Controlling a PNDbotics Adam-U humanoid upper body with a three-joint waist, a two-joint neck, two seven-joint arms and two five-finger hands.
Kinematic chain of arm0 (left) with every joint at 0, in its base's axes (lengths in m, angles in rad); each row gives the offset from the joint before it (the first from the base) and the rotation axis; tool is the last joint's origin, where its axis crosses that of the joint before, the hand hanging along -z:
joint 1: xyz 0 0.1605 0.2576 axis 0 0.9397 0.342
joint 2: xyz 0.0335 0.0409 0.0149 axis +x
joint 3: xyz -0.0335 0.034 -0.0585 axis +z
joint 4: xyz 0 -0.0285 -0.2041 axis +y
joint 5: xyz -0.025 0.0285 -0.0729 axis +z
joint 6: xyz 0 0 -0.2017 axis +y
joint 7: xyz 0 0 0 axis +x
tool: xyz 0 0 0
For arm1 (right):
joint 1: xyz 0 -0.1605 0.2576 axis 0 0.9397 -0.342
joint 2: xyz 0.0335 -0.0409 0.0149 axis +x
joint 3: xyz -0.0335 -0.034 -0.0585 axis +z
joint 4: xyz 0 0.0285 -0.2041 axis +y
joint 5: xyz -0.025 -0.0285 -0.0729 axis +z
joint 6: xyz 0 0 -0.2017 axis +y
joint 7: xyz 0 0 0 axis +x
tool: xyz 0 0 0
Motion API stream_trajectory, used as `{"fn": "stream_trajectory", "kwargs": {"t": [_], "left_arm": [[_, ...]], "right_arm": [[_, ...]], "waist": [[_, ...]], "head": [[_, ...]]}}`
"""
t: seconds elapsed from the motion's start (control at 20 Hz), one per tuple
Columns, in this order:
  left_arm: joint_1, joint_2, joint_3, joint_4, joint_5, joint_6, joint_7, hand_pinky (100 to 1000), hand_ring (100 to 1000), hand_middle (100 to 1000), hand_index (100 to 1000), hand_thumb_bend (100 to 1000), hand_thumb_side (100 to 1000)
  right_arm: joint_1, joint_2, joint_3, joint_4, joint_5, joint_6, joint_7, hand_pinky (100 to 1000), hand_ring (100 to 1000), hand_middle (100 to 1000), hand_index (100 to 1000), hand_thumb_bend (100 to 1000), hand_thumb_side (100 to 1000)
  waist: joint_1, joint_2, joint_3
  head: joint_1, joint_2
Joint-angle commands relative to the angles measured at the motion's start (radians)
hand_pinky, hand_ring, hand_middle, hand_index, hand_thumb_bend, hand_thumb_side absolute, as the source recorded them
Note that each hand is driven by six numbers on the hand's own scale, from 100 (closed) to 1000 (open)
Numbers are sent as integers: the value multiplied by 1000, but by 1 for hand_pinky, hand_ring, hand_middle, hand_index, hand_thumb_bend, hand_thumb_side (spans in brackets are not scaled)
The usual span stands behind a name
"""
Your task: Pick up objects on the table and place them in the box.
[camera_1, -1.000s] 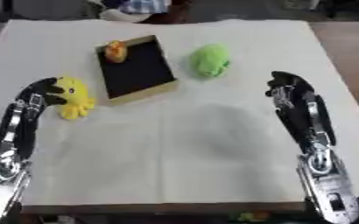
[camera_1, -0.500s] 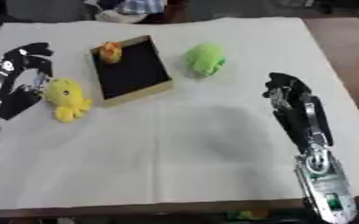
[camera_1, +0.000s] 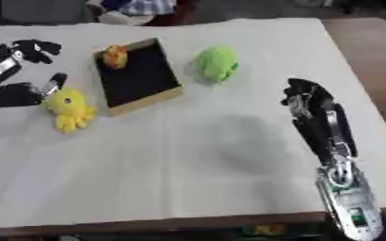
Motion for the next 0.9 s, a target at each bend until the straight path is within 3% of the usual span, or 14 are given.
{"fn": "stream_trajectory", "kwargs": {"t": [0.05,0.5,0.9], "left_arm": [[-61,50,-31,77,-18,14,-42,819,780,804,928,293,613],[-166,-20,-77,293,-108,-6,-95,798,771,792,924,354,650],[-195,-63,-95,387,-174,-41,-115,786,749,786,917,357,617]], "right_arm": [[-6,-22,1,-13,8,0,2,780,618,634,775,100,717],[-5,-21,3,-11,8,0,3,780,618,634,775,100,716],[-4,-20,2,-9,8,1,3,780,618,634,775,100,717]], "waist": [[14,-32,1],[10,-38,4],[8,-40,3]], "head": [[-5,-2],[-12,-2],[-10,-2]]}}
